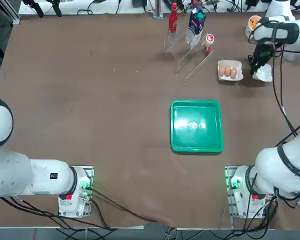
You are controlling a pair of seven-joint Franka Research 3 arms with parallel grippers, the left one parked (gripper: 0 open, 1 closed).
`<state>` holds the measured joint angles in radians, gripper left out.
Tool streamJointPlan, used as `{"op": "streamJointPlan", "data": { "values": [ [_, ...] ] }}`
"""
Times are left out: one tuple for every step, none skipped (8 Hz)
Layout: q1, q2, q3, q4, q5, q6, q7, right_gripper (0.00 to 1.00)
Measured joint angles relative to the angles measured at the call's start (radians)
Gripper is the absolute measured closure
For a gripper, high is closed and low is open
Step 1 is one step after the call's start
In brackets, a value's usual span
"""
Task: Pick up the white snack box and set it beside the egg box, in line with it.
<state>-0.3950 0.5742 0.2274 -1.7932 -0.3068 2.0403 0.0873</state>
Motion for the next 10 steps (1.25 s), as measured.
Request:
{"op": "streamJointPlan", "data": {
  "values": [
    [0.0, 0.005, 0.0, 0.0, 0.0, 0.01, 0.015, 0.98],
    [0.001, 0.008, 0.0, 0.0, -0.001, 0.024, 0.022, 0.98],
    [0.004, 0.009, 0.0, 0.0, -0.001, 0.035, 0.023, 0.98],
    [0.01, 0.008, 0.001, 0.002, -0.008, 0.041, 0.023, 0.98],
    [0.02, 0.008, 0.001, 0.002, -0.023, 0.042, 0.024, 0.98],
    [0.028, 0.008, 0.001, 0.002, -0.038, 0.042, 0.027, 0.98],
    [0.029, 0.009, 0.0, 0.0, -0.045, 0.042, 0.028, 0.98],
    [0.029, 0.009, -0.002, 0.0, -0.046, 0.042, 0.028, 0.97],
    [0.028, 0.01, -0.004, -0.001, -0.046, 0.042, 0.028, 0.95],
    [0.028, 0.01, -0.007, -0.001, -0.046, 0.042, 0.028, 0.82]
  ]
}}
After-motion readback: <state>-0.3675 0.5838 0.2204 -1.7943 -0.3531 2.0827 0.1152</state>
